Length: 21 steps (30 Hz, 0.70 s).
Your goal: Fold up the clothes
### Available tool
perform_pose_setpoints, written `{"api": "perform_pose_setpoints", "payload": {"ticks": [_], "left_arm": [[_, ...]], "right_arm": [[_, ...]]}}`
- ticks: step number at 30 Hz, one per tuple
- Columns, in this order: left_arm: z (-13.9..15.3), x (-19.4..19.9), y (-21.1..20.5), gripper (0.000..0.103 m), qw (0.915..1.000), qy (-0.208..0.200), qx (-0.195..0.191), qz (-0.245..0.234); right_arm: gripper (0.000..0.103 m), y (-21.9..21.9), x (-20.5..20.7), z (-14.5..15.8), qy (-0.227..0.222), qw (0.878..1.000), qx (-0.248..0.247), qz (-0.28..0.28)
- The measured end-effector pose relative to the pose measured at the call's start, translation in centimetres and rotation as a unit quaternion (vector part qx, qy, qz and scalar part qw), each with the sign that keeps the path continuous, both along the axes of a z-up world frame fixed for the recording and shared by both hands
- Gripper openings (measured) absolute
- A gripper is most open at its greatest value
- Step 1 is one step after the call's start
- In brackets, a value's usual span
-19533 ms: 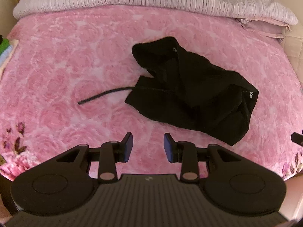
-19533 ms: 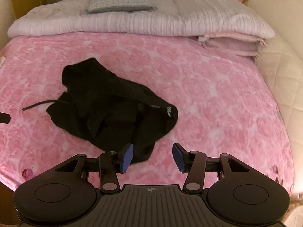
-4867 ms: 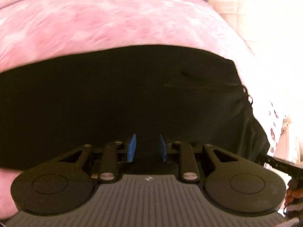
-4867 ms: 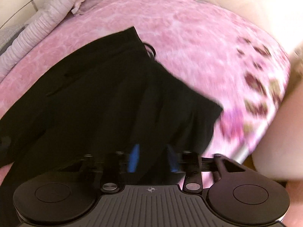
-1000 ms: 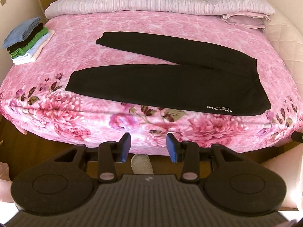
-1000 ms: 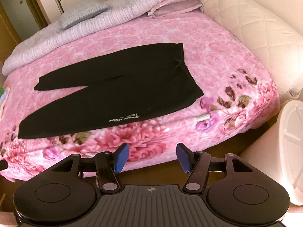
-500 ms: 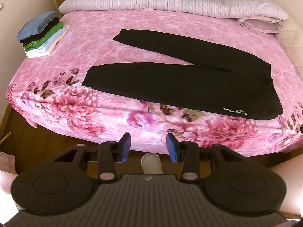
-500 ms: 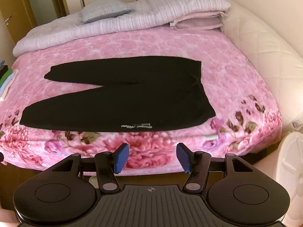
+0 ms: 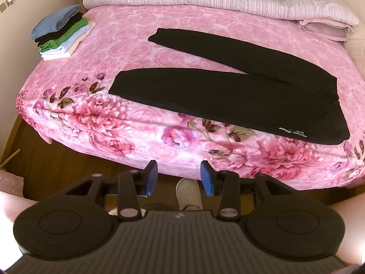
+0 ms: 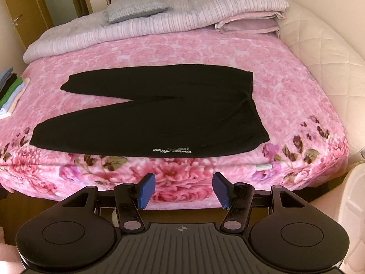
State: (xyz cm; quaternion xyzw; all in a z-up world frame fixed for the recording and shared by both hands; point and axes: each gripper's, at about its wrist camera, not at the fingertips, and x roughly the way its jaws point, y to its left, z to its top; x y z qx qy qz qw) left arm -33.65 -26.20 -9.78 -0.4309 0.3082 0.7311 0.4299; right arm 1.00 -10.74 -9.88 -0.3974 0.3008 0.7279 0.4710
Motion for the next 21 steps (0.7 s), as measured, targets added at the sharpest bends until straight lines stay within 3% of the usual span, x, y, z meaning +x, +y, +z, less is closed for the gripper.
{"api": "perform_pose_setpoints", "payload": {"ticks": [10,21], "left_arm": [[-0.3,0.4,4.0,0.037,0.9998,0.005,-0.002,-0.018],[-2.5,-2.0,11.8,0.037,0.9986,-0.005,-0.029,-0.044]], "right_arm": [[0.059,2.7,0.7,-0.2,0.004,1.000,-0.003,-0.018],[0.059,9.2,-0.3,-1.2,-0.013,0.998,-0.016,-0.061]]}}
